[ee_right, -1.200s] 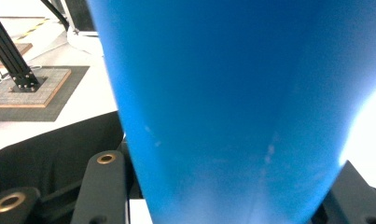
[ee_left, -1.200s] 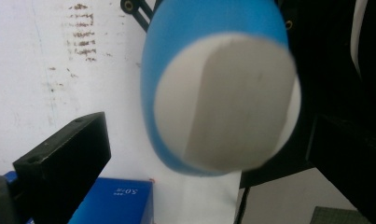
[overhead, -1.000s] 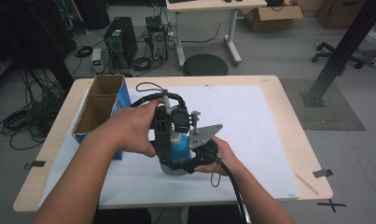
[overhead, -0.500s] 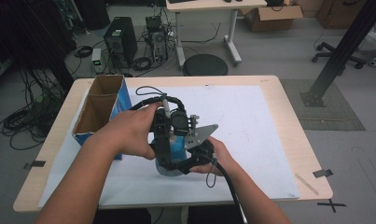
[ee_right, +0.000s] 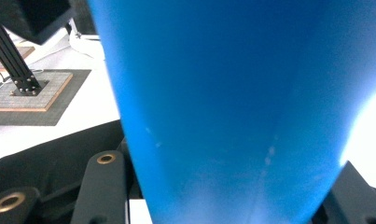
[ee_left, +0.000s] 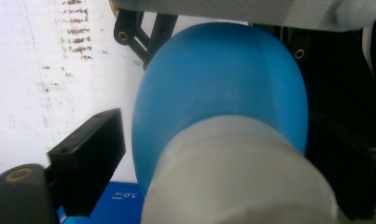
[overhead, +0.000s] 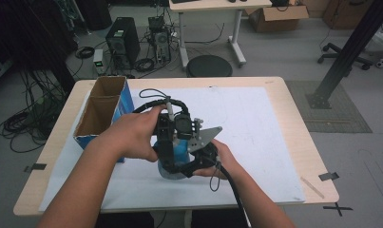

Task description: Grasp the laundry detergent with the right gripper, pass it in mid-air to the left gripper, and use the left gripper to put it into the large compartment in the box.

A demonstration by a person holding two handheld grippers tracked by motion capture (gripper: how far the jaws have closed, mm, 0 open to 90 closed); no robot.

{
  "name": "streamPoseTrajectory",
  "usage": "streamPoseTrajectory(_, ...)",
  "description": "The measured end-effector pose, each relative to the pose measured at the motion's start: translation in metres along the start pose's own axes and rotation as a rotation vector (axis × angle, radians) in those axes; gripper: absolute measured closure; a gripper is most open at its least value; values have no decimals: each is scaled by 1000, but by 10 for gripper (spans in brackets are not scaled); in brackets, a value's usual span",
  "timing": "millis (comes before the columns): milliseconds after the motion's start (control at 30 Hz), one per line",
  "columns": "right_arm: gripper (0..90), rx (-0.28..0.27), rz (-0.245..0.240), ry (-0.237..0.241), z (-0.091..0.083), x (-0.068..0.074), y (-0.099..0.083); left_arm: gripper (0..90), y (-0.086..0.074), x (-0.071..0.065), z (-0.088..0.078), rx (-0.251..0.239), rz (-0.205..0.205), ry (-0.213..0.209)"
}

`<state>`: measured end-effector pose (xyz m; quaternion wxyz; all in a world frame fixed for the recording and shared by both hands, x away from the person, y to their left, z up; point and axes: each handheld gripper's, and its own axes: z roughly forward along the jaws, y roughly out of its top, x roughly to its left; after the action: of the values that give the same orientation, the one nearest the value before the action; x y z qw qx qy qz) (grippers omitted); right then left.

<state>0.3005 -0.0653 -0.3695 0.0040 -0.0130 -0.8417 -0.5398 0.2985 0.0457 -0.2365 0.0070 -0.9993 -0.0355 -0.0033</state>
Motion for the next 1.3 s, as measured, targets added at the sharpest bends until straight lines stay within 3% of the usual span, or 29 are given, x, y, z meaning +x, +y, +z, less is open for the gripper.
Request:
streamPoseTrajectory(1133,455,-5,-5,-12,0,1,4,333,0,-2,-1,2,4,11)
streamPoseTrajectory(1300,455,-9,2,-11,0,2,4,374,1,-3,-2,11,11,35)
